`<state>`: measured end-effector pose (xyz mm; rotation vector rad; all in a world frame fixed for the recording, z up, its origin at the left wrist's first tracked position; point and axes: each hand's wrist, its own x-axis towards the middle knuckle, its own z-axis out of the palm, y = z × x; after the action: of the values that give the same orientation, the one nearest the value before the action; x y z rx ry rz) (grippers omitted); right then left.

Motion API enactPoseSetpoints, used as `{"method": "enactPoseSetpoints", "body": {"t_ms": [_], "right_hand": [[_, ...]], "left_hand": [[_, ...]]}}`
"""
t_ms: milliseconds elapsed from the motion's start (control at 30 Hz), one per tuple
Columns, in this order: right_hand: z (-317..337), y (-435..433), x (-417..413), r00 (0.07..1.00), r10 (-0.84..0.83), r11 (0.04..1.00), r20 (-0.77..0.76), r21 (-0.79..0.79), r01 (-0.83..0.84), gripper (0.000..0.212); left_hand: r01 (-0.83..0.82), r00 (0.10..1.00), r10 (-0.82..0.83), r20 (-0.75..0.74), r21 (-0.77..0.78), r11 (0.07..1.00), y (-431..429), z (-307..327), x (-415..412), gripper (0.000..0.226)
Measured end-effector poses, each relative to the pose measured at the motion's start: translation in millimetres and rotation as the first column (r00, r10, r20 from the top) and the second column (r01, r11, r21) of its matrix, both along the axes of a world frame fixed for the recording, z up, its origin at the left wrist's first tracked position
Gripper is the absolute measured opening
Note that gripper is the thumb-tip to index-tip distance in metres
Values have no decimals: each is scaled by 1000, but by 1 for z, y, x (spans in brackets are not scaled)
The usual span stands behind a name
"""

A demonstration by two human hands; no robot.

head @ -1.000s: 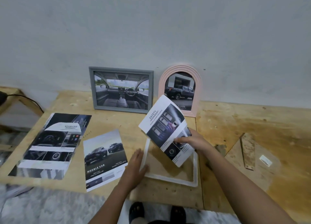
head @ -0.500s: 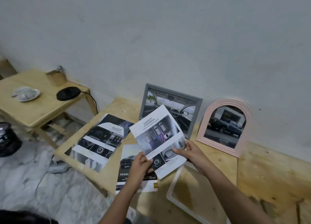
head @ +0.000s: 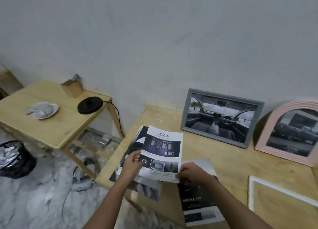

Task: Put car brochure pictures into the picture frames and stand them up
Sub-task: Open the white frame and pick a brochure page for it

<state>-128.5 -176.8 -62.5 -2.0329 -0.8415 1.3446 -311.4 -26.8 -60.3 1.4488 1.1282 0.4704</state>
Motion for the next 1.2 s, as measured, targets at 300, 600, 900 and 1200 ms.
{"method": "enactPoseSetpoints", "body": {"t_ms": [300,600,900,1200], "right_hand": [[-35,31,-77,960,-278,961,38,-5,278,28],[-43,30,-87,985,-86,996,148,30,82,14],[-44,-48,-20,695,-364,863,620,-56,501,44],[-48,-85,-14,684,-399,715,611,-260,649,89]], "left_hand": [[188,955,-140,-261,170,967,41,-32,-51,41],[500,725,-205,-657,298,813,22,-61,-40,59],[612,590,-219,-777,254,749,4,-75,-24,89],[747,547,-359,-756,248,617,-10,-75,-8,56]]}}
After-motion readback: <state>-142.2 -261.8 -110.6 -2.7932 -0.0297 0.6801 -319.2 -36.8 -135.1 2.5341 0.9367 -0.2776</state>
